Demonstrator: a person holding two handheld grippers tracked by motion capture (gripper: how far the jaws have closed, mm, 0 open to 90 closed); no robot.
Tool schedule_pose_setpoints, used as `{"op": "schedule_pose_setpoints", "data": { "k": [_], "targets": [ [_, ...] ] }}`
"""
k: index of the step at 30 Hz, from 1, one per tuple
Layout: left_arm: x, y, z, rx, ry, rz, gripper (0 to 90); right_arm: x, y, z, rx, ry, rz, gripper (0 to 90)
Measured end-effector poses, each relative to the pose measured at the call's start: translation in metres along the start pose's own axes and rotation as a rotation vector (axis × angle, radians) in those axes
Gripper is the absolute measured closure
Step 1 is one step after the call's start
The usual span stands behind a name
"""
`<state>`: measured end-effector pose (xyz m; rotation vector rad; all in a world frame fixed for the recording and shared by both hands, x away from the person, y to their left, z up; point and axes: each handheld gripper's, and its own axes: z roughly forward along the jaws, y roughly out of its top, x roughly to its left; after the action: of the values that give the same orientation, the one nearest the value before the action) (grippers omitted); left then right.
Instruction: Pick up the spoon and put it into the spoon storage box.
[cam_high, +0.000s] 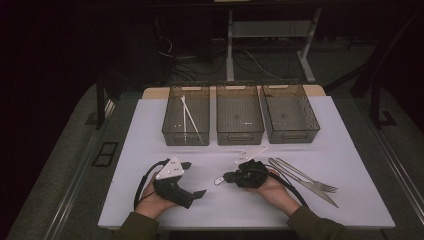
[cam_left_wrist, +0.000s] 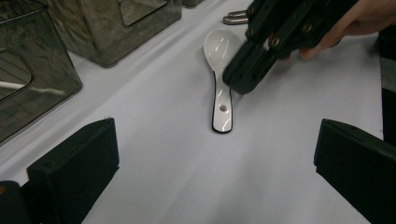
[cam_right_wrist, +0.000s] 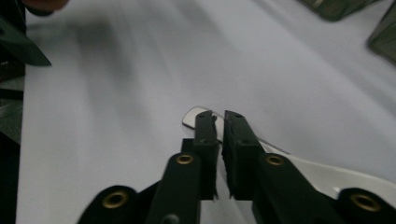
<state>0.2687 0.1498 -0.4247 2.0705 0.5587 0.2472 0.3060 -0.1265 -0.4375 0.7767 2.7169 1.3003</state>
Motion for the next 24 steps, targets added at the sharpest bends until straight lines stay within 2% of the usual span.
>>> {"op": "schedule_pose_setpoints", "data": {
  "k": [3,7,9,13,17,20,24],
  "targets": [
    [-0.001,0.0,0.0,-0.002,0.001,0.002,0.0,-0.006,0.002,-0.014,-0.027,0.0,0.027,65.9],
    [-0.001,0.0,0.001,0.001,0.0,-0.002,0.0,-0.016,0.0,-0.033,-0.052,-0.065,0.036,50.8],
    [-0.001,0.0,0.001,0.001,0.0,0.003,0.0,-0.022,-0.002,-0.041,-0.058,-0.094,0.043,46.1],
    [-0.001,0.0,0.001,0.002,-0.001,-0.003,0.0,-0.039,-0.009,-0.052,-0.063,-0.142,0.084,43.0],
    [-0.001,0.0,0.001,0.003,-0.002,-0.002,0.0,-0.053,-0.014,-0.055,-0.057,-0.174,0.125,41.6],
    [-0.001,0.0,0.001,0.003,-0.002,0.002,0.0,-0.059,-0.016,-0.052,-0.046,-0.184,0.144,41.2],
    [-0.001,0.0,0.001,0.003,-0.003,0.003,0.0,-0.059,-0.017,-0.044,-0.018,-0.178,0.144,41.2]
  ]
}}
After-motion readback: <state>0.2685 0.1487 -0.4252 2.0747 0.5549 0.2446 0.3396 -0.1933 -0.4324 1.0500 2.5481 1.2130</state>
